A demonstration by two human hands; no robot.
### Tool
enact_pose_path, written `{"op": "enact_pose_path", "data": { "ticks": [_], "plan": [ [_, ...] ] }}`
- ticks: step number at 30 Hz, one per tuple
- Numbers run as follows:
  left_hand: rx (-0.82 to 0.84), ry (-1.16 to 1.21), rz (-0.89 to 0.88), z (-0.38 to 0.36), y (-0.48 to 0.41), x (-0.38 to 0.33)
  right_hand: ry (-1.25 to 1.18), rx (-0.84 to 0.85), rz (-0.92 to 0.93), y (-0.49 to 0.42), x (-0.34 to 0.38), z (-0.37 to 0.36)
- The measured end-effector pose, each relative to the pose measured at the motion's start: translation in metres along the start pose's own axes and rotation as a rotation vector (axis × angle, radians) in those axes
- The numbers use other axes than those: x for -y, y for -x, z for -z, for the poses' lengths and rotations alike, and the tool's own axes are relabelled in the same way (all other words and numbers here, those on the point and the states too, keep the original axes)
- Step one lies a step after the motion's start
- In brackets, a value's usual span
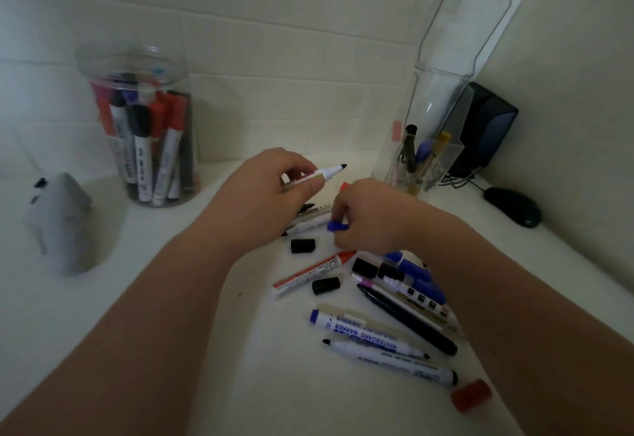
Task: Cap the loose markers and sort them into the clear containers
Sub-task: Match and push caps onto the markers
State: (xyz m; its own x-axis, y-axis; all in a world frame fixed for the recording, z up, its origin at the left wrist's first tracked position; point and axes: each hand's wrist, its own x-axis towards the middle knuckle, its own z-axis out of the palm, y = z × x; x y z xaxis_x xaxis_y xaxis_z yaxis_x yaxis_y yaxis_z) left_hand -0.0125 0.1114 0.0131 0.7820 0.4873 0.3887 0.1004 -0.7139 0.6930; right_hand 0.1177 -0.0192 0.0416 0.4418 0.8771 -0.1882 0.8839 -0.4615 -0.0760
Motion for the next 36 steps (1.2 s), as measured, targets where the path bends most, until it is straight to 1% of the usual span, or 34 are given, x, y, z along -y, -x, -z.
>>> {"op": "enact_pose_path", "data": {
  "ticks": [2, 3, 4, 6, 7, 8, 11, 14, 16, 18, 19, 23, 29, 33, 36],
  "plan": [
    [0.024, 0.013, -0.019, -0.002, 0.002, -0.003, -0.197, -0.149, -0.092, 0.019, -0.015, 0.003],
    [0.031, 0.022, -0.038, -0.003, 0.004, -0.005, -0.391, -0.247, -0.155, 0.031, -0.024, 0.003],
    [0.037, 0.030, -0.063, -0.005, 0.006, -0.007, -0.671, -0.348, -0.208, 0.044, -0.033, 0.003],
    [0.049, 0.037, -0.129, -0.009, 0.010, -0.014, -1.311, -0.460, -0.237, 0.071, -0.044, 0.001],
    [0.053, 0.039, -0.166, -0.012, 0.013, -0.019, -1.510, -0.485, -0.206, 0.082, -0.047, -0.002],
    [0.051, 0.043, -0.207, -0.014, 0.016, -0.025, -1.583, -0.502, -0.157, 0.090, -0.050, -0.007],
    [0.049, 0.055, -0.316, -0.021, 0.022, -0.037, -1.635, -0.511, -0.004, 0.103, -0.055, -0.021],
    [0.080, 0.047, -0.359, -0.026, 0.025, -0.043, -1.642, -0.474, 0.088, 0.107, -0.061, -0.028],
    [0.092, 0.044, -0.370, -0.027, 0.027, -0.045, -1.504, -0.460, 0.054, 0.111, -0.061, -0.027],
    [0.101, 0.062, -0.383, -0.026, 0.029, -0.048, -1.266, -0.462, 0.001, 0.116, -0.057, -0.025],
    [0.107, 0.066, -0.391, -0.027, 0.030, -0.050, -1.185, -0.466, -0.009, 0.119, -0.056, -0.024],
    [0.116, 0.074, -0.416, -0.028, 0.031, -0.052, -1.004, -0.513, -0.002, 0.128, -0.055, -0.017],
    [0.211, 0.072, -0.418, -0.027, 0.033, -0.054, -0.877, -0.533, 0.098, 0.135, -0.060, -0.018],
    [0.221, 0.063, -0.423, -0.026, 0.032, -0.054, -0.831, -0.540, 0.100, 0.137, -0.064, -0.017],
    [0.225, 0.053, -0.431, -0.029, 0.034, -0.055, -0.787, -0.521, 0.146, 0.136, -0.063, -0.019]
  ]
}}
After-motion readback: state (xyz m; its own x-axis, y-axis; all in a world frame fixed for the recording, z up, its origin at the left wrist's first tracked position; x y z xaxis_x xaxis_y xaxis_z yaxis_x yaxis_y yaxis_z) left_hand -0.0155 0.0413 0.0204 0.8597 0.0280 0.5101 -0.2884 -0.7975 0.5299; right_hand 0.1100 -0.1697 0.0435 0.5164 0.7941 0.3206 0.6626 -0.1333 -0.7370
